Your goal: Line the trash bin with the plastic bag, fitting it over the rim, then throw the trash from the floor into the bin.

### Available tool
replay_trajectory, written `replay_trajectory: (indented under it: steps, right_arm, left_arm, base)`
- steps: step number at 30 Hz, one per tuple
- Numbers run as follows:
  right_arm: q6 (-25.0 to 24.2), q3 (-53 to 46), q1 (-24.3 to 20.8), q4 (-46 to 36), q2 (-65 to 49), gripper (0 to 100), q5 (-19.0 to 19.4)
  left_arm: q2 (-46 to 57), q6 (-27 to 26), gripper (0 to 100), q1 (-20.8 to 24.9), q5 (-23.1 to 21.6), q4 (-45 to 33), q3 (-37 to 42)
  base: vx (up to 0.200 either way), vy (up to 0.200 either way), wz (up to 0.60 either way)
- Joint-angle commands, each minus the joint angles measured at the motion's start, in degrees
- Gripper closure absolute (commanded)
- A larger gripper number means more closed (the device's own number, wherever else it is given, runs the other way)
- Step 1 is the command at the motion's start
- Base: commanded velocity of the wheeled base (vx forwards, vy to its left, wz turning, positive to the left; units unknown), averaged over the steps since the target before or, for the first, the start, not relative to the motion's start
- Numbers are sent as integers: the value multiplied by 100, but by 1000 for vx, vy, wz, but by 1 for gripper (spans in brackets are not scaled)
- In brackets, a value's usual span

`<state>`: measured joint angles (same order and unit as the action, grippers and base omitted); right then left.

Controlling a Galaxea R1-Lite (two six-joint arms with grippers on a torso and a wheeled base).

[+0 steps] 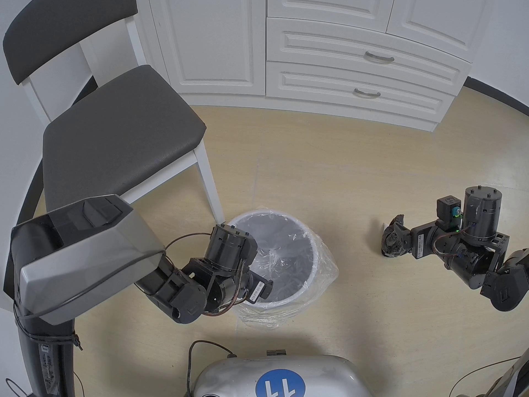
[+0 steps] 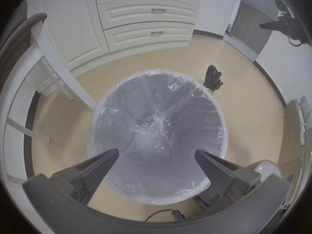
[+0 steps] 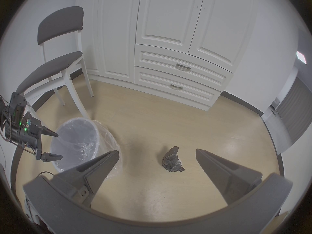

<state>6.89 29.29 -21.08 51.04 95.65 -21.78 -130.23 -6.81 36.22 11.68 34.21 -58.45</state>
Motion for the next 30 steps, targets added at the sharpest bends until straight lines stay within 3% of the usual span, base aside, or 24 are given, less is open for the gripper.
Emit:
replay_trajectory:
  steps: [1,17,30]
  right_arm:
    - [6,6,7,2,-11,0,-1]
    - [76,-3,51,2,50,0,-1]
    - [76,-3,51,2,86,0,-1]
  left_arm:
    - [-2,49,0,-53,-16,-2,150]
    - [-55,198,0,-168,-34,271,212]
    - [736,180,0,-449,-359,473,1099]
  base:
    - [0,0,0]
    - [0,0,0]
    - [0,0,0]
